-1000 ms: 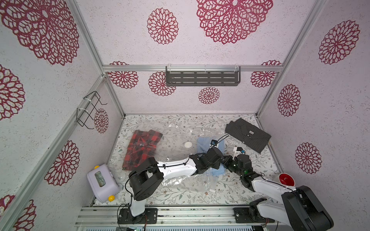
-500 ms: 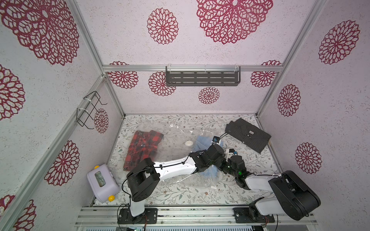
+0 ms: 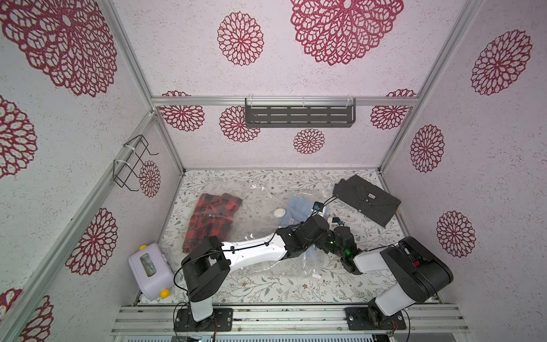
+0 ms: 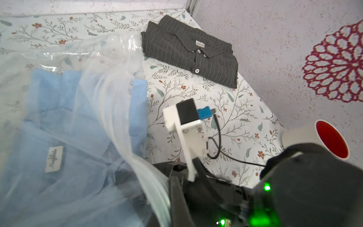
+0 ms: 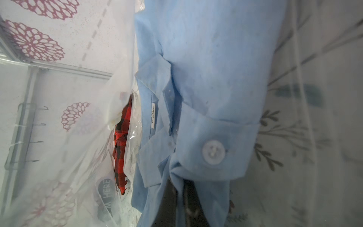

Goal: Place the folded shirt into the vacuum bag
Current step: Place the shirt in the vacuum bag.

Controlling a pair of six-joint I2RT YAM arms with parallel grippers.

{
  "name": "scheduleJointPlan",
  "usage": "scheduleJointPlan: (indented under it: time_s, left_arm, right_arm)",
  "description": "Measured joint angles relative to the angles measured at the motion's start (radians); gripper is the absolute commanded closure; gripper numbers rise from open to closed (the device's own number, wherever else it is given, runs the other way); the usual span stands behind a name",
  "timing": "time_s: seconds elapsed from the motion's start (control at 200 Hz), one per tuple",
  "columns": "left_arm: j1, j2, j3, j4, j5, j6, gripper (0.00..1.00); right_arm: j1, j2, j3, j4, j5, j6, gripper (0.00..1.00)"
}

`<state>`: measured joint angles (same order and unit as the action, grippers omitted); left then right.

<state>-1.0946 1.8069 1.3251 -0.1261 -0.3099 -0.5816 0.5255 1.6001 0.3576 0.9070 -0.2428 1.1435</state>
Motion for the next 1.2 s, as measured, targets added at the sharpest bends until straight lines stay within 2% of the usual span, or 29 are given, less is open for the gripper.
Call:
scheduleJointPlan:
  time_s: [0.455,0.715,0.926,1.201]
  left_arm:
    - [-0.007,-0.017,0.013,-0.009,-0.029,0.058,1.0]
    - [-0.009,-0.076,-0.064,0.051,-0.064,0.092,1.0]
    - [-0.009,-0.102,-0.087,0.065,-0.1,0.122,1.0]
    - [-0.014,-0.171,-0.098,0.082,-0.145,0.175,1.0]
  right_arm:
    - [0.051,0.091,0.063,0.056,-0.053,0.002,1.0]
    - [0.093,0.172,0.147,0.084,-0.087,0.002,1.0]
    - [0.1,0.172,0.172,0.051,-0.095,-0.004,1.0]
    - [0.113,0.118,0.173,-0.061,-0.105,-0.077,1.0]
